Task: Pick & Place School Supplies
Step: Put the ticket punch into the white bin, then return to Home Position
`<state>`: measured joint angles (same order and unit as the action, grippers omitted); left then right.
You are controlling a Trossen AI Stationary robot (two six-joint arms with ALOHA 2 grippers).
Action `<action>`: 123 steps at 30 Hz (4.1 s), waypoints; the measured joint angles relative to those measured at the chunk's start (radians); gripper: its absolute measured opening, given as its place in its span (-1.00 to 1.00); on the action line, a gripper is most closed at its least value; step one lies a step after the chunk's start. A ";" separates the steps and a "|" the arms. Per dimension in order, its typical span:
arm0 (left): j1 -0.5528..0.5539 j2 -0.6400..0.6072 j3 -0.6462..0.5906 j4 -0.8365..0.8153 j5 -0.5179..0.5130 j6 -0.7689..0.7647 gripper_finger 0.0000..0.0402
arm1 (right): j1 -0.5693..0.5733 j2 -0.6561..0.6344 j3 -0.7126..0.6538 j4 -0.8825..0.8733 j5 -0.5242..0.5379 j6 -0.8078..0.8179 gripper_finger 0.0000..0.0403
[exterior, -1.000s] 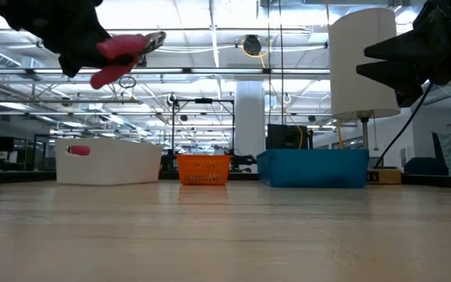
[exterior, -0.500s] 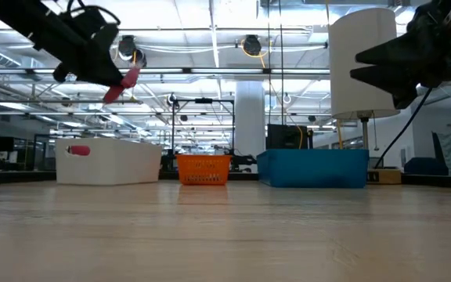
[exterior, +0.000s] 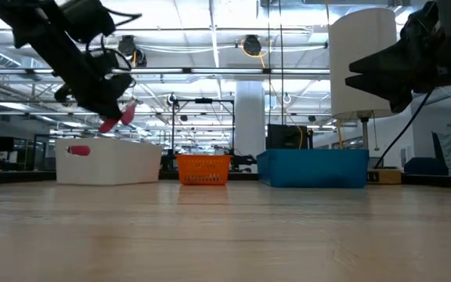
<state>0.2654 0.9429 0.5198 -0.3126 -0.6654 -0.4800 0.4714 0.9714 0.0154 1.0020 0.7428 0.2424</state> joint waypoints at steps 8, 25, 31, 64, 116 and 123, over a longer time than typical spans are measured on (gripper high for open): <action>0.081 0.160 0.000 0.003 0.033 -0.017 -0.78 | -0.008 0.000 0.000 0.002 -0.065 0.007 -0.22; 0.109 0.317 0.006 0.023 0.130 -0.059 -0.54 | -0.008 0.000 0.000 0.002 -0.065 0.008 -0.22; 0.108 0.290 0.012 0.016 0.213 -0.018 -0.18 | -0.008 0.000 0.000 0.002 -0.065 0.008 -0.22; -0.298 -0.656 -0.205 0.077 0.666 0.224 0.00 | 0.328 -0.345 0.000 -0.055 -0.115 -0.171 -0.22; -0.797 -0.937 -0.396 0.283 0.445 0.534 0.00 | -0.235 -0.968 0.011 -0.758 -0.852 -0.168 -0.22; -0.796 -0.934 -0.507 0.385 0.455 0.522 0.00 | -0.262 -0.969 0.011 -0.776 -0.852 -0.148 -0.22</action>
<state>-0.5305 0.0089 0.0129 0.0728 -0.2109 0.0420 0.2098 0.0029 0.0261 0.2264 -0.1089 0.0940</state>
